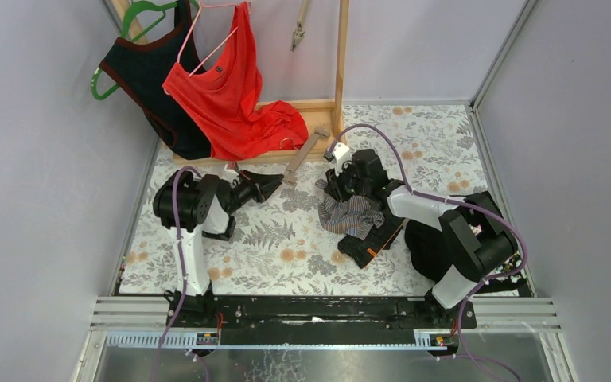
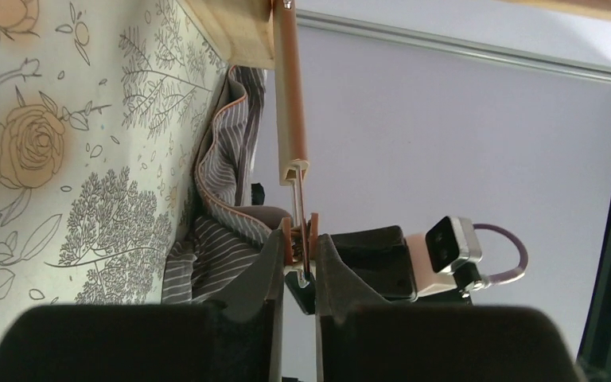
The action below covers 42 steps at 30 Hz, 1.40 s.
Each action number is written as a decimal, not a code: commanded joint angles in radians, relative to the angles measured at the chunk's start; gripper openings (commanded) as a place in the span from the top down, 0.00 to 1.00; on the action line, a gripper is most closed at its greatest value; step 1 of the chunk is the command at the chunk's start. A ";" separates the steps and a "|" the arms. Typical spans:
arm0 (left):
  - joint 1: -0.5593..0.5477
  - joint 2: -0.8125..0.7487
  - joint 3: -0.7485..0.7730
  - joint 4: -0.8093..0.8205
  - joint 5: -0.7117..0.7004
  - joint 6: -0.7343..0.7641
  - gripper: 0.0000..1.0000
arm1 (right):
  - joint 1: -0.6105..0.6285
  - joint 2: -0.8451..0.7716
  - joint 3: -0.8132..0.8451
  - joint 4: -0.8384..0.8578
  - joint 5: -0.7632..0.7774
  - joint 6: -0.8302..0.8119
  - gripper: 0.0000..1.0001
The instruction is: Clip the underwear to the hanger
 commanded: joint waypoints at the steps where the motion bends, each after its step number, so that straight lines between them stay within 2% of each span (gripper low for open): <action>1: -0.009 -0.007 -0.015 0.049 0.042 0.055 1.00 | -0.022 -0.006 0.007 0.084 -0.130 0.046 0.70; 12: -0.016 -0.003 -0.015 0.040 0.043 0.060 1.00 | -0.025 0.075 0.075 0.107 -0.179 0.082 0.71; 16: -0.020 -0.004 -0.017 0.027 0.045 0.062 1.00 | -0.024 0.083 0.086 0.116 -0.178 0.091 0.75; 18: -0.020 -0.008 -0.021 0.014 0.043 0.067 1.00 | -0.011 0.077 0.085 0.116 -0.150 0.083 0.77; 21: -0.020 -0.012 -0.022 -0.001 0.042 0.072 1.00 | 0.027 0.074 0.091 0.106 -0.073 0.049 0.88; 24: -0.020 -0.014 -0.019 -0.014 0.041 0.074 1.00 | 0.068 0.080 0.101 0.102 0.003 0.012 0.91; 27: -0.020 -0.019 -0.018 -0.026 0.041 0.078 1.00 | 0.098 0.082 0.100 0.121 0.074 -0.012 0.99; 39: -0.020 -0.037 -0.006 -0.073 0.050 0.088 1.00 | 0.155 0.050 0.049 0.240 0.322 -0.069 1.00; 42: -0.020 -0.037 0.000 -0.078 0.054 0.086 1.00 | 0.159 0.048 0.047 0.253 0.343 -0.081 1.00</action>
